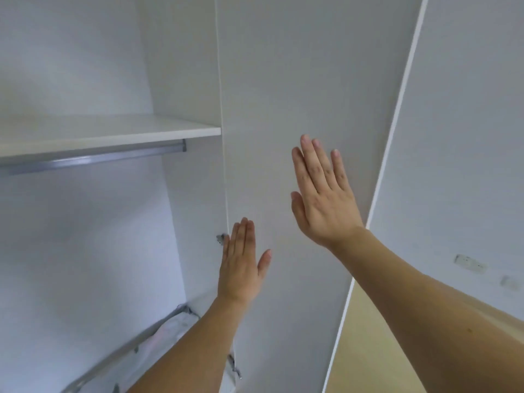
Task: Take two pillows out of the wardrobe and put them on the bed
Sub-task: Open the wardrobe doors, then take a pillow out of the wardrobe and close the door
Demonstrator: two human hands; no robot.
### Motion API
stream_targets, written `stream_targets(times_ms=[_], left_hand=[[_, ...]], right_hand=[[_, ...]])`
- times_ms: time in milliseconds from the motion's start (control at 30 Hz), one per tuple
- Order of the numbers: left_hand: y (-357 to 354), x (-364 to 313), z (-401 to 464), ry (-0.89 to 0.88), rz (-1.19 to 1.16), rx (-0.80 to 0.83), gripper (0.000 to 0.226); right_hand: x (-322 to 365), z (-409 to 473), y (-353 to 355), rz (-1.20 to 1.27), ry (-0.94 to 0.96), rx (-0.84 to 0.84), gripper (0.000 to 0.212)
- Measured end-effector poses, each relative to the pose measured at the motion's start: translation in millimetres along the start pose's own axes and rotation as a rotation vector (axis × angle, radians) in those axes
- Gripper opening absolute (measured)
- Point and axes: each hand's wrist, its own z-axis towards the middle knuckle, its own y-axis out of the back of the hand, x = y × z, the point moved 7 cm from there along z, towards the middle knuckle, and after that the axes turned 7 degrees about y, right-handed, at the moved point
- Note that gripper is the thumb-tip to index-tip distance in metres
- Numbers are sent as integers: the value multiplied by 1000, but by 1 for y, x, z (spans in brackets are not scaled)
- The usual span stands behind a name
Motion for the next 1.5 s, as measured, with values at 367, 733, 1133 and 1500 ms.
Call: stream_targets(times_ms=[367, 733, 1133, 1500], left_hand=[[80, 267, -117, 435, 414, 146, 72], [71, 407, -191, 577, 502, 331, 79], [-172, 525, -303, 673, 384, 498, 79], [-453, 672, -492, 664, 346, 705, 73]], right_hand=[[247, 23, -154, 448, 241, 262, 66], [418, -27, -269, 595, 406, 514, 65], [532, -209, -487, 581, 479, 697, 70], [676, -443, -738, 442, 599, 813, 76]])
